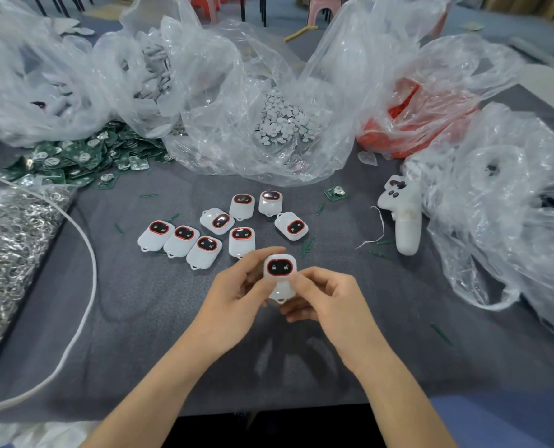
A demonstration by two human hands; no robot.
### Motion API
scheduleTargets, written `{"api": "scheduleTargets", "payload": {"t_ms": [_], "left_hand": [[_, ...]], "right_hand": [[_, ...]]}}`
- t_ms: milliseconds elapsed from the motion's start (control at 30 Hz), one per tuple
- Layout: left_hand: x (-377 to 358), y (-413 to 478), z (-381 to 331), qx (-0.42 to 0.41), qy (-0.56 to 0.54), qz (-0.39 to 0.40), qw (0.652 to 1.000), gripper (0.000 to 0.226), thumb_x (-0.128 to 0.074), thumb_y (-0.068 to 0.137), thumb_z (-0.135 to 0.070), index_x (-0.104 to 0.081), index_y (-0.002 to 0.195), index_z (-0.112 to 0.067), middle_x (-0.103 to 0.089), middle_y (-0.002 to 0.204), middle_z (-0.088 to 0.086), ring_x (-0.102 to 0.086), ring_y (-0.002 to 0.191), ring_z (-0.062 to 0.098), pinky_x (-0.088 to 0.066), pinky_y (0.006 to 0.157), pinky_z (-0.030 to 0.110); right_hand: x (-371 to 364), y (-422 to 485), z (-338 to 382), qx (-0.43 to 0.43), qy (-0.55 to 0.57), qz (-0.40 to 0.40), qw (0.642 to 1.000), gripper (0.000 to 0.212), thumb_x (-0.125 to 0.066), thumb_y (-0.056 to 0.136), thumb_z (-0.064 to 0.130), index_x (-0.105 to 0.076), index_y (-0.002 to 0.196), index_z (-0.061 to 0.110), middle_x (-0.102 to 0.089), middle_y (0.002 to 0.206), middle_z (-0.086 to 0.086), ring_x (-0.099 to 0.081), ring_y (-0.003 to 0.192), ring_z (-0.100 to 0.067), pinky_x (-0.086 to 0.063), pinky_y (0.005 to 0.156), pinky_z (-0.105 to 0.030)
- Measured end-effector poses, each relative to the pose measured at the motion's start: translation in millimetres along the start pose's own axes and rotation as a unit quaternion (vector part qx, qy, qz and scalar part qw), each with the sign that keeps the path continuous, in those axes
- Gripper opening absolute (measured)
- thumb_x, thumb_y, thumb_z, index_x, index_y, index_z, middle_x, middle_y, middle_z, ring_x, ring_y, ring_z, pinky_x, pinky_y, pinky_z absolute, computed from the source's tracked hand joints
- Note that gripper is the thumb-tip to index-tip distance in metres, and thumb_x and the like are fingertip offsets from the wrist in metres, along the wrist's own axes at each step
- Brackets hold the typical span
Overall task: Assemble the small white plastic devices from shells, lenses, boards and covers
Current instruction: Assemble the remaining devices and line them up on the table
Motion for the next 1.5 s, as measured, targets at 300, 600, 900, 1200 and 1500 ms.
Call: {"api": "scheduleTargets", "payload": {"t_ms": [300, 600, 900, 1200, 1500], "left_hand": [[-2.3, -3.6, -5.9, -0.017, 0.026, 0.034, 0.999, 0.032, -0.045, 0.089, -0.014, -0.06, 0.113, -0.03, -0.067, 0.1, -0.009, -0.061, 0.086, 0.008, -0.049, 0.07, 0.02], [-5.2, -2.7, -8.1, -0.027, 0.042, 0.012, 0.999, 0.034, -0.045, 0.088, -0.012, -0.059, 0.117, -0.025, -0.066, 0.097, -0.005, -0.062, 0.078, 0.017, -0.05, 0.065, 0.022], [-9.6, -3.4, -11.9, 0.009, -0.011, -0.031, 0.999, 0.022, -0.05, 0.095, -0.001, -0.066, 0.1, -0.015, -0.07, 0.083, -0.007, -0.063, 0.074, 0.002, -0.047, 0.063, 0.011], [-10.1, -0.1, -12.0, 0.004, 0.067, -0.075, 0.995, 0.017, -0.056, 0.091, -0.001, -0.066, 0.09, -0.015, -0.066, 0.071, -0.018, -0.057, 0.064, -0.004, -0.039, 0.061, 0.007], [-8.4, -1.1, -6.9, 0.043, 0.013, 0.011, 0.999, 0.031, -0.058, 0.091, -0.002, -0.063, 0.108, -0.028, -0.071, 0.1, -0.01, -0.068, 0.095, 0.007, -0.052, 0.076, 0.018]], "right_hand": [[-0.3, 0.6, 3.6, 0.059, -0.039, -0.043, 0.997, 0.011, -0.06, 0.091, 0.009, -0.068, 0.085, 0.005, -0.071, 0.075, -0.008, -0.067, 0.066, -0.02, -0.053, 0.052, -0.028], [-6.2, -0.3, -4.4, 0.13, -0.088, -0.118, 0.981, 0.01, -0.062, 0.09, 0.011, -0.07, 0.085, 0.014, -0.071, 0.074, 0.0, -0.067, 0.068, -0.013, -0.056, 0.062, -0.034], [-6.1, 0.2, -13.0, 0.12, -0.022, -0.096, 0.988, 0.009, -0.062, 0.087, 0.019, -0.071, 0.088, 0.015, -0.072, 0.078, -0.003, -0.069, 0.073, -0.016, -0.058, 0.059, -0.031], [-7.5, 2.6, -15.6, 0.115, -0.041, -0.094, 0.988, 0.015, -0.061, 0.085, 0.023, -0.07, 0.089, 0.013, -0.07, 0.077, -0.002, -0.068, 0.073, -0.017, -0.059, 0.066, -0.041], [-4.7, 4.5, -16.2, 0.075, 0.076, -0.094, 0.99, 0.012, -0.059, 0.091, 0.006, -0.07, 0.086, 0.005, -0.072, 0.078, -0.011, -0.068, 0.069, -0.017, -0.055, 0.057, -0.026]]}}
Point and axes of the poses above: each hand's wrist, its own y-axis towards the middle knuckle, its own x-axis out of the back of the hand, z = x × y, the point moved 2 cm from there along y, towards the middle knuckle
